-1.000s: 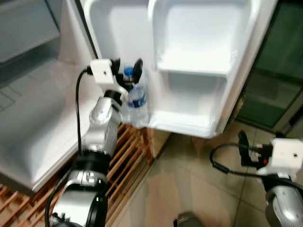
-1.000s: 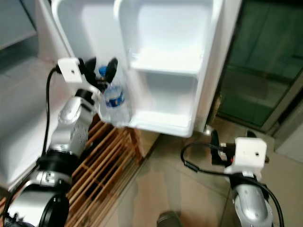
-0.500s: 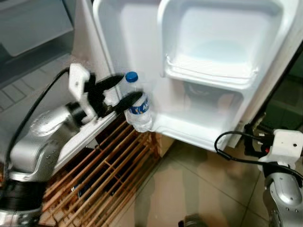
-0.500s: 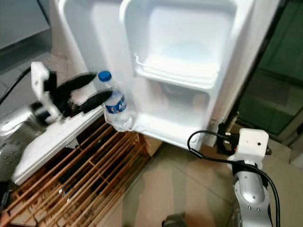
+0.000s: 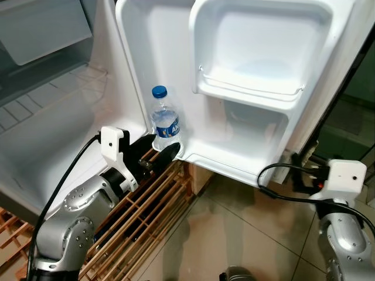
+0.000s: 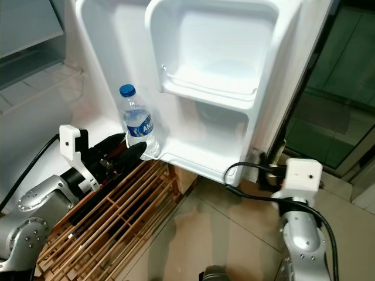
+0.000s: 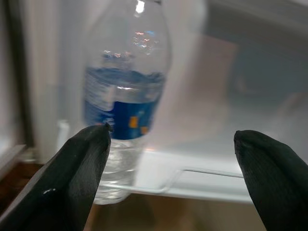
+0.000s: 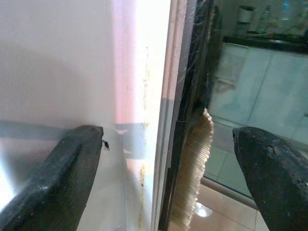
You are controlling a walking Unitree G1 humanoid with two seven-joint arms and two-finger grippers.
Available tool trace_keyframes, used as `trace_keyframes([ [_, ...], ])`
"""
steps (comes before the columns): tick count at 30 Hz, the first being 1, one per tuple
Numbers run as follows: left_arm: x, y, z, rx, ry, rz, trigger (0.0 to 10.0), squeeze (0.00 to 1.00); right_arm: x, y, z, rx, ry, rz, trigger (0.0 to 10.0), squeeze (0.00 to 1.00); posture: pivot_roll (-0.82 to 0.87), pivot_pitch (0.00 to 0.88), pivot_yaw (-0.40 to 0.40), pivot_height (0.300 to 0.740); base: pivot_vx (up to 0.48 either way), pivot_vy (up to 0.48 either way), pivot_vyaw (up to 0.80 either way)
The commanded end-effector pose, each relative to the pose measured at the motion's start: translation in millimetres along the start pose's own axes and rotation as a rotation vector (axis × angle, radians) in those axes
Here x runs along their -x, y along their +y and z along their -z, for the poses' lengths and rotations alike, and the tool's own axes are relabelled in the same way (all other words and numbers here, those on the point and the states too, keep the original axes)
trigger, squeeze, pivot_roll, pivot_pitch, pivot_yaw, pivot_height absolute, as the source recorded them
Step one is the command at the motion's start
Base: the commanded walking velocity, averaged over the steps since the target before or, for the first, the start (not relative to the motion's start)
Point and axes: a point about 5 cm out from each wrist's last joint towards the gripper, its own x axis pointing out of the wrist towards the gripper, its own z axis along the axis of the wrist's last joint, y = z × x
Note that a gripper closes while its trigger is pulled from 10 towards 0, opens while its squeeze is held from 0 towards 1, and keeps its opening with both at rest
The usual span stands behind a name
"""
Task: Restocking fridge
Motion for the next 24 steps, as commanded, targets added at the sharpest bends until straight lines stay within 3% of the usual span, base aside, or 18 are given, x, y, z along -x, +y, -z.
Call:
trace_keyframes([
  [1,4.2,6.1,-7,-0.059,-0.039,-0.070,10.0,0.00,-1.1,14.2,-9,-0.022,-0.047,-0.083,10.0,0.28,-0.10,0.000,0.057,0.732,0.000,0.000,0.00],
  [5,1.8,19.5,-14,-0.245,-0.108,-0.269,10.0,0.00,-8.7,3.7,2,-0.087,0.001,-0.004,10.0,0.27,-0.10,0.000,0.070,0.732,0.000,0.000,0.00],
  [9,-4.8,11.2,-4,-0.361,-0.107,-0.266,10.0,0.00,-14.2,-0.2,8,-0.090,0.017,0.019,10.0,0.27,-0.10,0.000,0.061,0.732,0.000,0.000,0.00],
  [19,-15.8,-5.7,-7,-0.356,-0.145,-0.224,10.0,0.00,-19.7,-2.0,2,-0.060,0.001,-0.003,10.0,0.27,-0.13,0.000,0.069,0.732,0.000,0.000,0.00],
  [24,-23.5,-3.8,-5,-0.358,-0.139,-0.222,10.0,0.00,-19.5,-0.3,2,-0.064,-0.004,0.006,10.0,0.27,-0.13,0.000,0.075,0.732,-0.415,0.000,0.00],
])
